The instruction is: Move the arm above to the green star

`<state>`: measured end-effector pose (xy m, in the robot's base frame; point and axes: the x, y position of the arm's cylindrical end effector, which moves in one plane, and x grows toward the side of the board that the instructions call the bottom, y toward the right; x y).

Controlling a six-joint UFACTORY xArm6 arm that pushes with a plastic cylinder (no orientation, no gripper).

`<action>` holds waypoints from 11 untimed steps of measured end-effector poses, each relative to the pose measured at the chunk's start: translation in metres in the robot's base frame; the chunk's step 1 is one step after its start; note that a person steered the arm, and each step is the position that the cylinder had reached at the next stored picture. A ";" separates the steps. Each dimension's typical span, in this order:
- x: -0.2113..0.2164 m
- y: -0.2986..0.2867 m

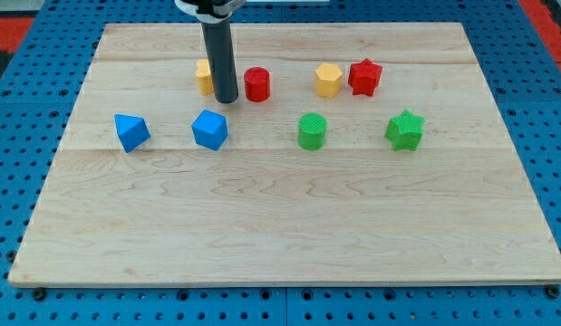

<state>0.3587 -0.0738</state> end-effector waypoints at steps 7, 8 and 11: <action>0.012 0.092; 0.010 0.146; -0.010 0.126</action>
